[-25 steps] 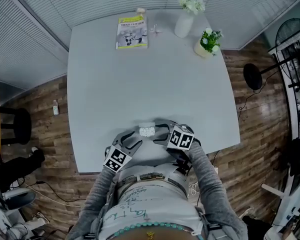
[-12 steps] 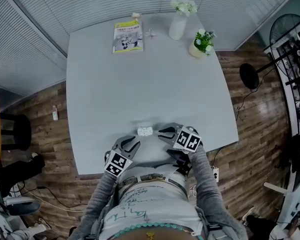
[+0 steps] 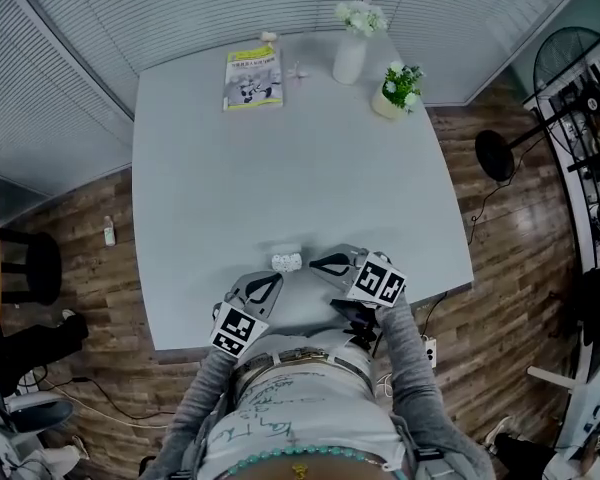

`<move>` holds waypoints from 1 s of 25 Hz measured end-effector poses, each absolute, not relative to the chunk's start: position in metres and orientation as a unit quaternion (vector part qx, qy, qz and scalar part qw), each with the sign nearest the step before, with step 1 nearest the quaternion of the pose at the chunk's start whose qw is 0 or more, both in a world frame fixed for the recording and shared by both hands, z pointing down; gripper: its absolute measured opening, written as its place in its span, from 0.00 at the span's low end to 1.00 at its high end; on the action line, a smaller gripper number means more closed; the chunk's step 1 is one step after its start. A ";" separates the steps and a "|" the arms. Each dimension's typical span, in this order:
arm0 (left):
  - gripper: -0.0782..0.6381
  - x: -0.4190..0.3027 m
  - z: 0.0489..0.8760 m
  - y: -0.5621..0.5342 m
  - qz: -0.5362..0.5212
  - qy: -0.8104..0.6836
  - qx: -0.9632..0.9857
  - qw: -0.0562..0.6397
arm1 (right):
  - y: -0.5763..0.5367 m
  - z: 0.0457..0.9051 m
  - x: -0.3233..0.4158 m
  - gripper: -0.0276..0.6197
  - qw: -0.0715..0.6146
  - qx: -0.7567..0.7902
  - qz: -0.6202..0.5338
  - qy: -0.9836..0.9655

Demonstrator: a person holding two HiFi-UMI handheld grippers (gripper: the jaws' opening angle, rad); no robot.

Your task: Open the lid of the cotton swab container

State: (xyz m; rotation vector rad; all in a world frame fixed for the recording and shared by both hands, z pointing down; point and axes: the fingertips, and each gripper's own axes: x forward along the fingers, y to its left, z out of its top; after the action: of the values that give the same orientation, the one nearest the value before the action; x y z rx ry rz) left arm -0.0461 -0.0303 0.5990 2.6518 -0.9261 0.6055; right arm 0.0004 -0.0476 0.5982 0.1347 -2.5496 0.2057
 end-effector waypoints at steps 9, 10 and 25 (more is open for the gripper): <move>0.11 -0.043 0.546 -0.051 0.151 -0.364 0.914 0.095 | -0.055 0.523 -0.016 0.05 0.200 0.101 0.009 -0.974; 0.11 -0.042 0.540 -0.053 0.145 -0.370 0.913 0.090 | -0.055 0.514 -0.017 0.05 0.189 0.110 0.001 -0.976; 0.11 -0.032 0.440 -0.064 0.054 -0.416 0.907 0.029 | -0.055 0.409 -0.021 0.05 0.040 0.221 -0.034 -0.974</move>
State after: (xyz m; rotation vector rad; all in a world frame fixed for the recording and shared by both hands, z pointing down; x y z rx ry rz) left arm -0.0324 -0.0644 0.4404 2.7989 -1.2828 0.1677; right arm -0.0214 -0.0545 0.4095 0.6785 -2.9844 -0.1035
